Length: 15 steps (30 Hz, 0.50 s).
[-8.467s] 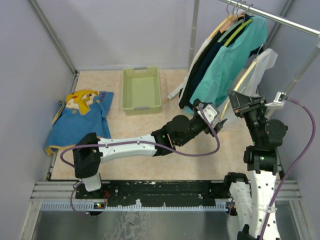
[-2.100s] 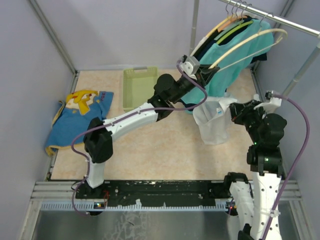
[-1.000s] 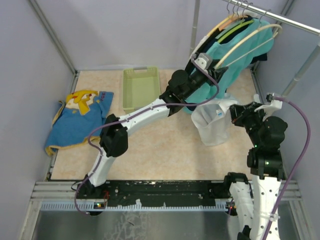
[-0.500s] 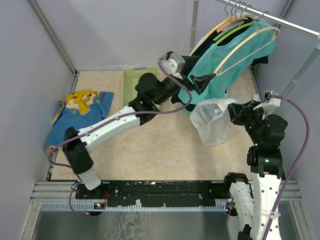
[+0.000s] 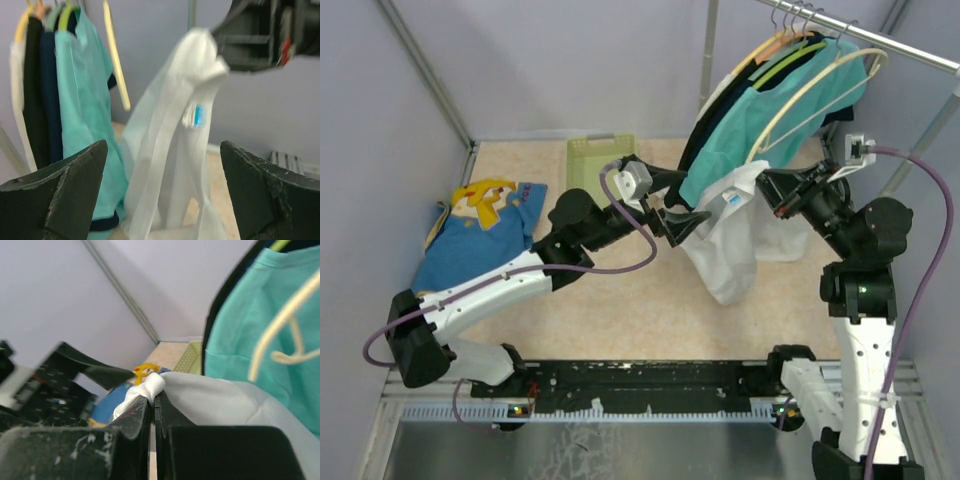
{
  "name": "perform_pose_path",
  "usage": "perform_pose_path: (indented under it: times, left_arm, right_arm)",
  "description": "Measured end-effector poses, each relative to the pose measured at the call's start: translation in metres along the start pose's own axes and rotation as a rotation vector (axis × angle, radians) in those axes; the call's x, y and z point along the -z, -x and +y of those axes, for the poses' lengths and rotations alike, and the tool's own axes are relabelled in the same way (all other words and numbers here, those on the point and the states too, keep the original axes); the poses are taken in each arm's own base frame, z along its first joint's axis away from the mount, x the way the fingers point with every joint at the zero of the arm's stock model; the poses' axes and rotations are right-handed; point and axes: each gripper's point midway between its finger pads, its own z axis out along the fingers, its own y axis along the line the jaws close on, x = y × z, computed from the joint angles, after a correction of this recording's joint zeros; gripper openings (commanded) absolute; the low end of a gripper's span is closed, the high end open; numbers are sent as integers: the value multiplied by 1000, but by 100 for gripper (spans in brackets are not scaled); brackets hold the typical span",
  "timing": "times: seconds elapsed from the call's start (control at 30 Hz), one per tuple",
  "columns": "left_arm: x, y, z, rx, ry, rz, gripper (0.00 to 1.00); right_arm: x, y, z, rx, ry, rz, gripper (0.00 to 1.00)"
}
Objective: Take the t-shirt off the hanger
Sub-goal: Place the hanger on the clothesline, then place the T-shirt in the bin.
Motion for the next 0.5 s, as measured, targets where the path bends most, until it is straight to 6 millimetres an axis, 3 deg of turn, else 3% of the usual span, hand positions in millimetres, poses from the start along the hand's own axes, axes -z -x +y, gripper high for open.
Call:
perform_pose_path:
  times: [0.07,0.13,0.37,0.5]
  left_arm:
    - [8,-26,1,13,12,66,100]
    - [15,-39,2,20,23,103,100]
    - [23,-20,-1,12,29,73,100]
    - [26,-21,-6,15,33,73,100]
  right_arm:
    - [-5,4,16,2,58,8,0]
    - [-11,7,33,1,118,18,0]
    - [-45,-7,100,9,304,90,0]
    - [-72,-23,113,12,322,127,0]
